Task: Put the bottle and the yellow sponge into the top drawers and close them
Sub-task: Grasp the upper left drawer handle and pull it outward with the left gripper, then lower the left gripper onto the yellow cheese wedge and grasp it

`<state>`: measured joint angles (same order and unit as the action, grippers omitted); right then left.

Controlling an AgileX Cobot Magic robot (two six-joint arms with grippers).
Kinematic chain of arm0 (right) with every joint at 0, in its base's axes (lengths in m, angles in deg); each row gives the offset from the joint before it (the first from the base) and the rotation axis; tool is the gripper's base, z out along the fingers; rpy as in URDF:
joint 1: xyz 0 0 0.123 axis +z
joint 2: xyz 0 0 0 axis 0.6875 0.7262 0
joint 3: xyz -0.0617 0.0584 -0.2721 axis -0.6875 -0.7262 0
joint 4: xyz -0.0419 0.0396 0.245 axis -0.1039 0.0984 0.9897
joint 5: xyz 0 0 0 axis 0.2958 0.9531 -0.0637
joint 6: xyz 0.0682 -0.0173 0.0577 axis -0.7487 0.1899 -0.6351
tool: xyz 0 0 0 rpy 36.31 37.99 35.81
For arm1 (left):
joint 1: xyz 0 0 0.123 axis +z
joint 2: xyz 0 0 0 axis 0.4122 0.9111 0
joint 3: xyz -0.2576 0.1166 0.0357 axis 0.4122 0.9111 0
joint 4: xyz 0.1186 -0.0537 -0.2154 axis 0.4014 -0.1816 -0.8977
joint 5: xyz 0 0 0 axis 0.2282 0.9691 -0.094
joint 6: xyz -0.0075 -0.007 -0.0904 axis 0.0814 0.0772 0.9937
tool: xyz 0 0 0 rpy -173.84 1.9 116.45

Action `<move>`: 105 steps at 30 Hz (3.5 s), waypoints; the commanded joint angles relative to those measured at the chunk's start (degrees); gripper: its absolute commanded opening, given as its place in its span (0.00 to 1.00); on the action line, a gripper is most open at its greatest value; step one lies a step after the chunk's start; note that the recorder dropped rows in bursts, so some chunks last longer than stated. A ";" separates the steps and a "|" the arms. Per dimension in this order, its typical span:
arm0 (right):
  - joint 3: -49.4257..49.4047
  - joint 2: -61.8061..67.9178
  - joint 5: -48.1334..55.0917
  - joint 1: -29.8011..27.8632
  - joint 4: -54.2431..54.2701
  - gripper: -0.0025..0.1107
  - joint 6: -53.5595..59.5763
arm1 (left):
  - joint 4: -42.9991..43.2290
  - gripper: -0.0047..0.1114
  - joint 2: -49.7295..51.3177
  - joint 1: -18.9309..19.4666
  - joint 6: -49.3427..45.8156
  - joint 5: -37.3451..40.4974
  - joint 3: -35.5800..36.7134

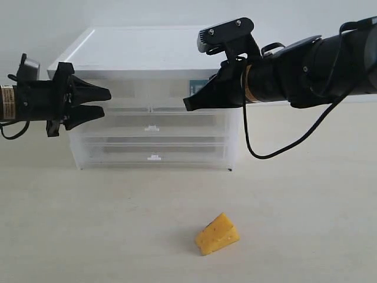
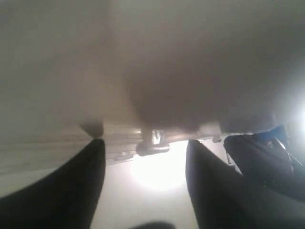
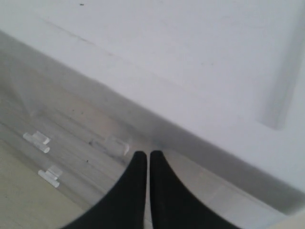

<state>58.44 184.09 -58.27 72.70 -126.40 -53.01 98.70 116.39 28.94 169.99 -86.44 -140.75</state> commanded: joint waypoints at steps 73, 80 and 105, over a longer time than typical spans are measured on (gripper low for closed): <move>0.36 -0.10 -0.57 -0.17 0.03 0.02 -1.62 | 7.97 0.59 -25.02 -4.41 -11.83 -11.93 24.65; 0.36 -0.10 -0.69 -0.17 0.03 0.02 -1.62 | 13.56 0.65 -28.69 -18.73 -18.61 1.96 26.11; 0.36 -0.10 -0.61 -0.17 0.03 0.02 -0.96 | 9.39 0.65 -6.70 -43.26 -39.79 33.83 16.15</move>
<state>58.44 184.09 -59.04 72.70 -126.40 -54.35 110.39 106.79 -13.88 130.71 -53.18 -121.04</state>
